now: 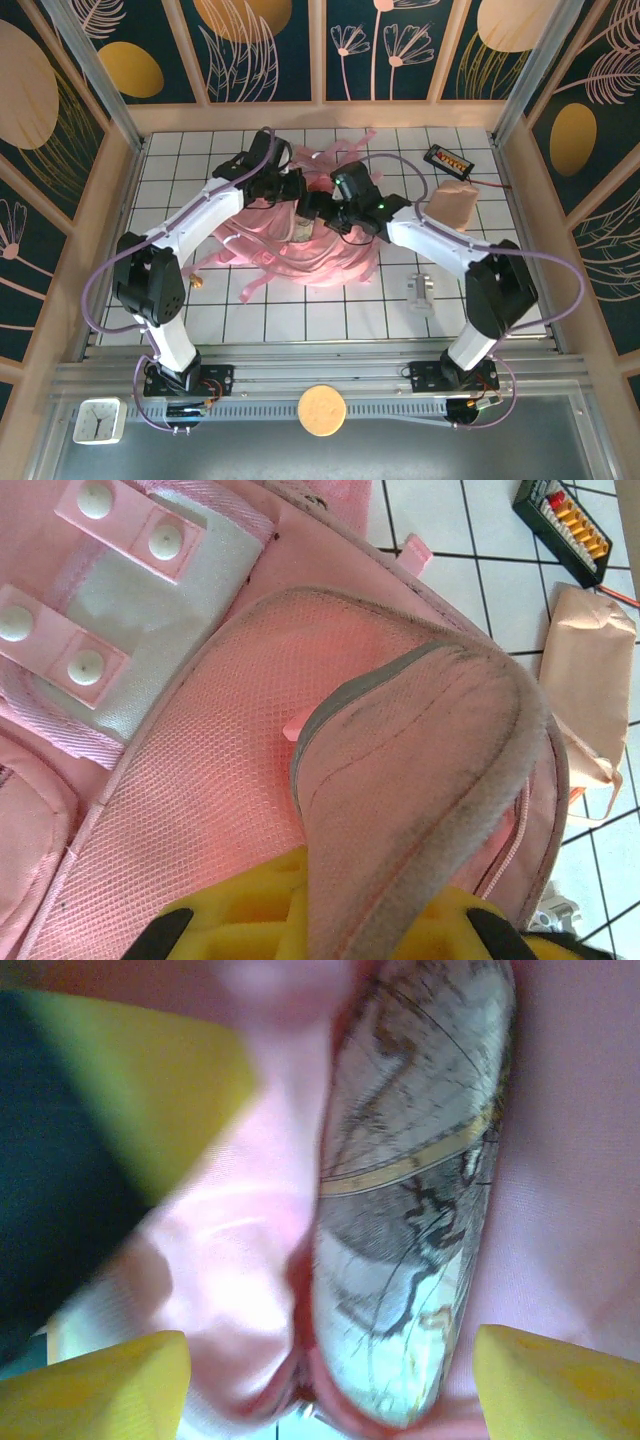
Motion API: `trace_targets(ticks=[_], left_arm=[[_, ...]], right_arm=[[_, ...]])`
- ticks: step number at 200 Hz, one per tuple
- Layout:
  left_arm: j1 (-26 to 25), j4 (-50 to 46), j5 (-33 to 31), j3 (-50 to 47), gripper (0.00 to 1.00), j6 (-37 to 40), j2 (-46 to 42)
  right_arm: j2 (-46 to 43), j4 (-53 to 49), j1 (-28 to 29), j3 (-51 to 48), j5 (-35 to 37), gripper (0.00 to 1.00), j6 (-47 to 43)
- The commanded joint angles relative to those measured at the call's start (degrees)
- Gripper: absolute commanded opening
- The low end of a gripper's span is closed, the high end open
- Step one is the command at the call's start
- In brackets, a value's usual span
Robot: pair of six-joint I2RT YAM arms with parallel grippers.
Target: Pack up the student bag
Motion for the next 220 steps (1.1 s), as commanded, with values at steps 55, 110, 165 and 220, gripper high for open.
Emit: trace_targets(ticks=[55, 110, 165, 220], left_arm=[[1.3, 9.2, 4.0, -1.7, 0.0, -0.9, -2.6], [1.3, 10.2, 5.8, -1.8, 0.0, 0.1, -2.4], [1.3, 10.2, 7.3, -1.6, 0.0, 0.6, -1.6], [1.3, 9.1, 8.1, -1.1, 0.0, 0.9, -0.5]], right_arm=[[-22.8, -21.9, -29.9, -10.8, 9.7, 0.87, -12.2], [-12.8, -14.5, -54.9, -18.7, 0.9, 0.88, -22.7], [4.9, -4.3, -57.8, -12.5, -3.8, 0.87, -24.6], [13.7, 1.9, -56.9, -6.6, -6.1, 0.71, -24.2]])
